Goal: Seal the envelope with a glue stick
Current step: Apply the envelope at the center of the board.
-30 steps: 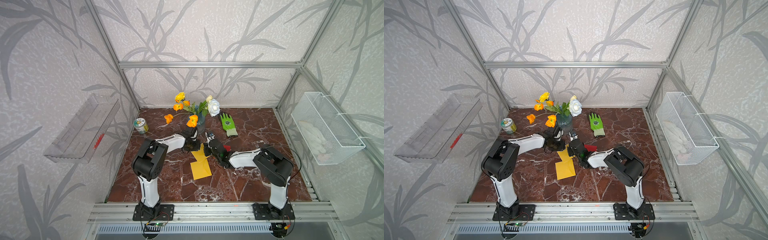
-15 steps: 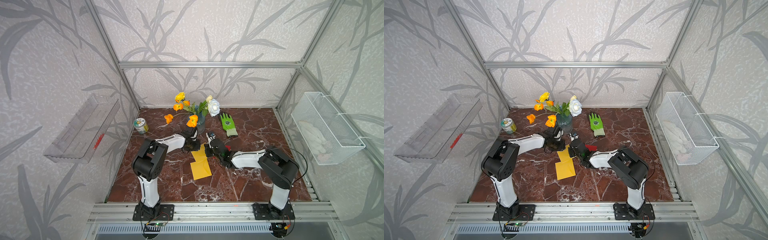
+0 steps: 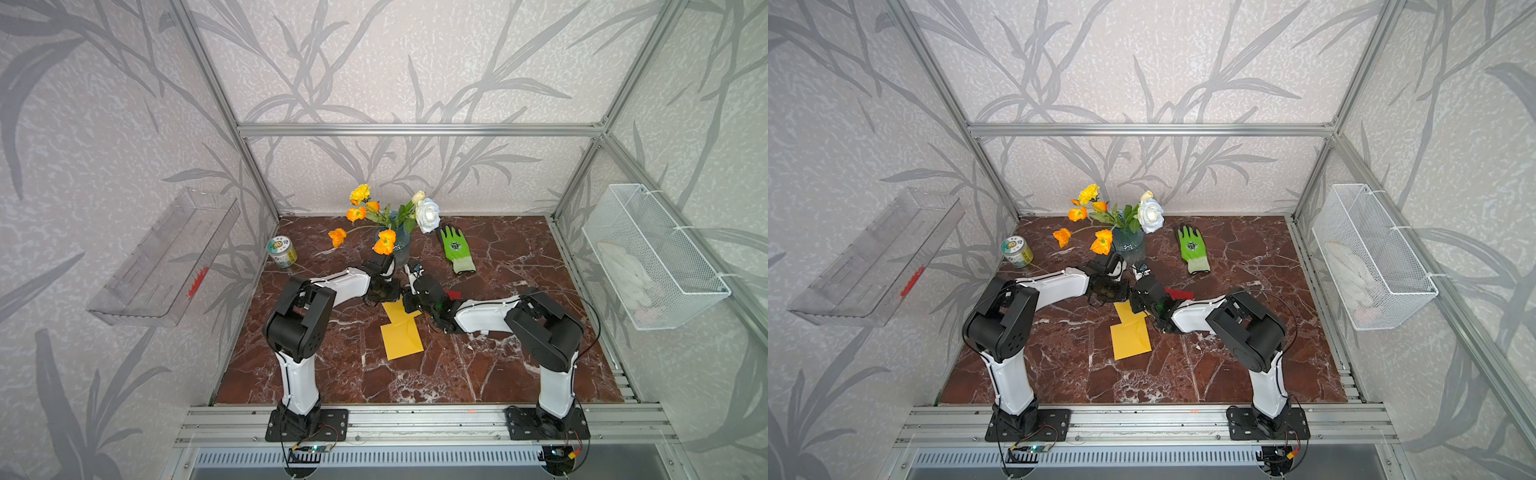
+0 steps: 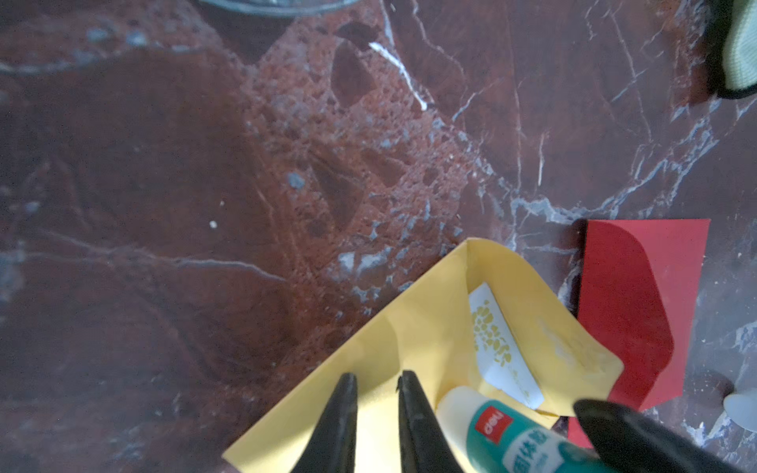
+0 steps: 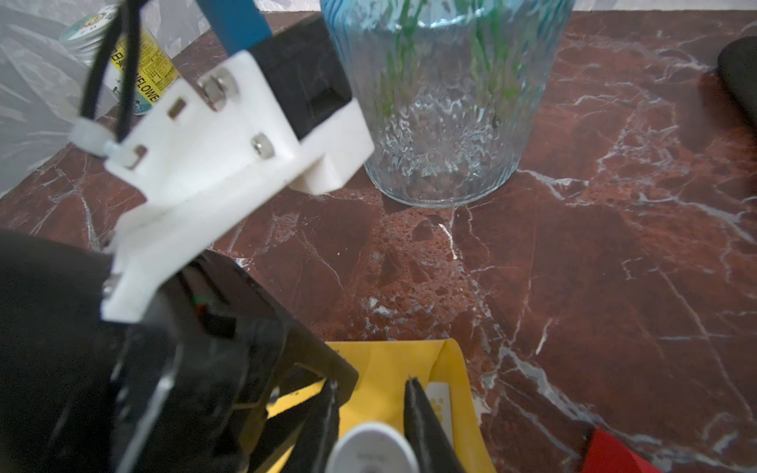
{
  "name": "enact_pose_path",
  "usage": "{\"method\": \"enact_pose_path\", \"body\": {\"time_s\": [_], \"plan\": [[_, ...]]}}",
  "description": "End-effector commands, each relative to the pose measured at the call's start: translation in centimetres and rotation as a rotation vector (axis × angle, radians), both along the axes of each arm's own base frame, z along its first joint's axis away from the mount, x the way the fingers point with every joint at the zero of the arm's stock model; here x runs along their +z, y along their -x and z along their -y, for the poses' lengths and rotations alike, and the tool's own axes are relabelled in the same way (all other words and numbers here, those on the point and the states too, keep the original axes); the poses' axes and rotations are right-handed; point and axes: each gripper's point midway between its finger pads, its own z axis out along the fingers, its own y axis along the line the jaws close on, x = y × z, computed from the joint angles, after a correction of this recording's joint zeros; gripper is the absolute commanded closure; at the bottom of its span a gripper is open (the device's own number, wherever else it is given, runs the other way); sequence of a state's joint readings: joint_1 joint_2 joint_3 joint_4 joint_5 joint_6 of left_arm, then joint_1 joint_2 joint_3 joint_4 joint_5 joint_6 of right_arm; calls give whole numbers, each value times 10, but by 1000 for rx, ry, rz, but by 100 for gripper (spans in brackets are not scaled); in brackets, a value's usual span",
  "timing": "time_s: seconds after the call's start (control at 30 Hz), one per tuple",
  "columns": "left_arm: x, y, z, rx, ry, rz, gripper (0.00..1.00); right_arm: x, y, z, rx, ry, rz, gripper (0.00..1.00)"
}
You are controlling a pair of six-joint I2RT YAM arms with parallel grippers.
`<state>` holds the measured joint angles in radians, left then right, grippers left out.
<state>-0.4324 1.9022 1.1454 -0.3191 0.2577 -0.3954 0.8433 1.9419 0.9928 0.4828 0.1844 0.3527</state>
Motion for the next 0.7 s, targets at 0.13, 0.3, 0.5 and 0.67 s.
{"method": "enact_pose_path", "body": {"time_s": [0.13, 0.3, 0.5, 0.67], "plan": [[-72, 68, -53, 32, -233, -296, 78, -21, 23, 28, -12, 108, -24, 100], [-72, 68, -54, 33, -237, -296, 78, -22, 30, 47, -45, 138, -25, 100], [-70, 66, -54, 32, -236, -291, 78, -5, 26, 42, -42, 115, 2, 100], [-70, 67, -54, 32, -238, -293, 78, 15, 21, 36, -35, 107, 31, 100]]}}
